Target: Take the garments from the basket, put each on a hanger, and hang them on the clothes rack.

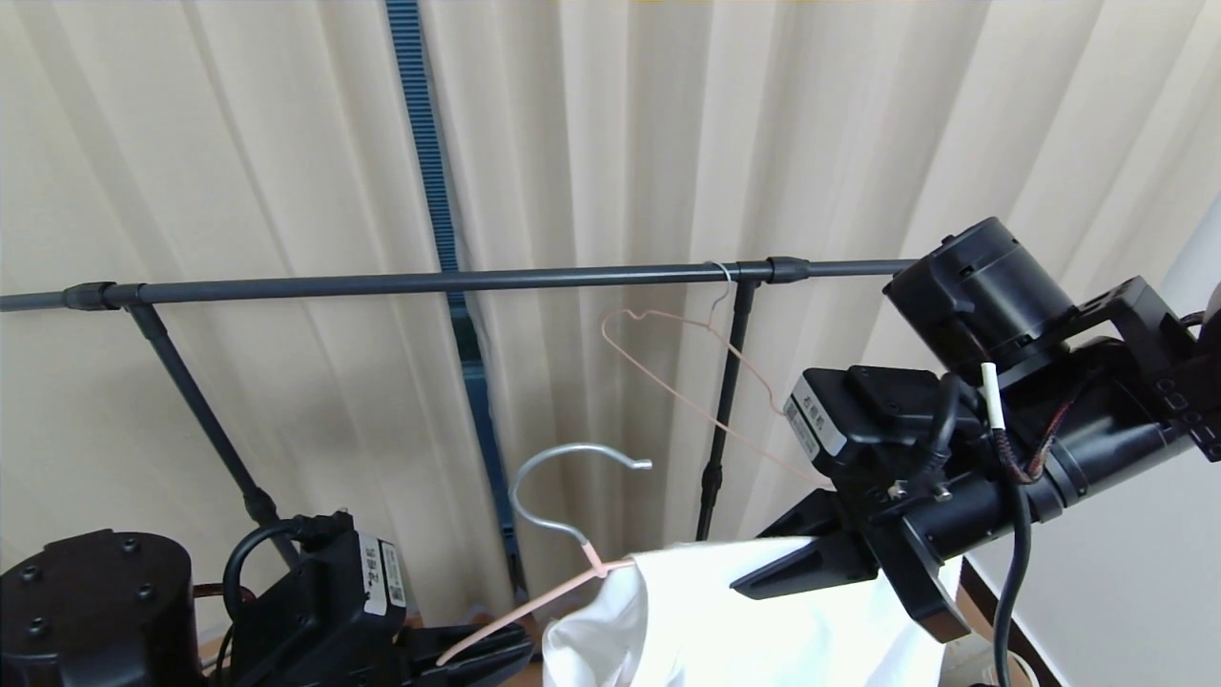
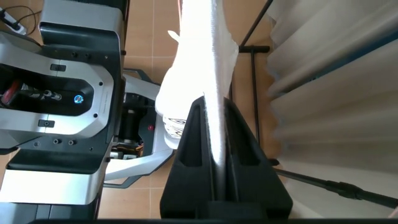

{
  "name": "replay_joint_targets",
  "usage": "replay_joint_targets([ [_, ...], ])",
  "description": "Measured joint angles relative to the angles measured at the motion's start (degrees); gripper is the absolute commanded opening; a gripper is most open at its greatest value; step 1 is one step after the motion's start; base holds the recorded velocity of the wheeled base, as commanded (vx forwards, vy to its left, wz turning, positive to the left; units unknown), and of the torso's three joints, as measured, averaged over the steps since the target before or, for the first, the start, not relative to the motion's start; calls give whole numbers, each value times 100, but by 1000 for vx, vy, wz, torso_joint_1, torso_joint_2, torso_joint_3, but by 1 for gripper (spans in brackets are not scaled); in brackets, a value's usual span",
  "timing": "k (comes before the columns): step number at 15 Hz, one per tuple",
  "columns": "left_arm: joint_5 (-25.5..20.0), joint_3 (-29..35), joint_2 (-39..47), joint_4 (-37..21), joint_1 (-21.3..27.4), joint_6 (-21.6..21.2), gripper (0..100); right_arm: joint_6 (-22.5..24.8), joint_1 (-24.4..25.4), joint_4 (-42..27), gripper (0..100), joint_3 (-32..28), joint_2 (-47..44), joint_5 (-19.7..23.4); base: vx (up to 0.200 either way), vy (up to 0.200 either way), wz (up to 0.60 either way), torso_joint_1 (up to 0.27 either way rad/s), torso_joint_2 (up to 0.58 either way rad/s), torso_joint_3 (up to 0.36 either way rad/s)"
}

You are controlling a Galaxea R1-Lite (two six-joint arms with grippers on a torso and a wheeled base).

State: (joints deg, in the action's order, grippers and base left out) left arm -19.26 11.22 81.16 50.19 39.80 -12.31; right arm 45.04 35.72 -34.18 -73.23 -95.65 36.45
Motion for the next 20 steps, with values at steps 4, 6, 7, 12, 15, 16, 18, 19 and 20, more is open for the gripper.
replay_joint_targets([
  [4, 0, -41, 111, 246, -1, 16, 100, 0, -5, -16, 0, 72, 161, -5, 0, 0, 0, 0, 0, 0],
  [6, 9, -119, 106, 246, -15, 13, 100, 9, -17, -20, 0, 94, 218, -11, 0, 0, 0, 0, 0, 0],
  [7, 9, -152, 74, 247, -30, 13, 100, 9, -22, -16, 0, 96, 246, -33, 0, 0, 0, 0, 0, 0],
  [12, 22, -279, -827, 200, -533, 444, 100, -117, -157, 46, 0, -44, 321, -719, 0, 0, 0, 0, 0, 0],
  [15, 121, -268, -1246, -522, -1095, 1086, 100, -363, -163, 63, 0, -266, 321, -1396, 0, 0, 0, 0, 0, 0],
  [16, 246, -251, -1306, -836, -1164, 1289, 100, -462, -162, 101, 0, -323, 321, -1658, 0, 0, 0, 0, 0, 0],
  [18, 451, -163, -1303, -1271, -1070, 1554, 100, -646, -144, 383, 0, -391, 361, -2222, 0, 0, 0, 0, 0, 0],
  [19, 558, -99, -1229, -1370, -959, 1647, 100, -697, -135, 488, 0, -397, 402, -2337, 0, 0, 0, 0, 0, 0],
  [20, 701, -39, -1107, -1387, -841, 1710, 100, -723, -129, 558, 0, -408, 444, -2392, 0, 0, 0, 0, 0, 0],
])
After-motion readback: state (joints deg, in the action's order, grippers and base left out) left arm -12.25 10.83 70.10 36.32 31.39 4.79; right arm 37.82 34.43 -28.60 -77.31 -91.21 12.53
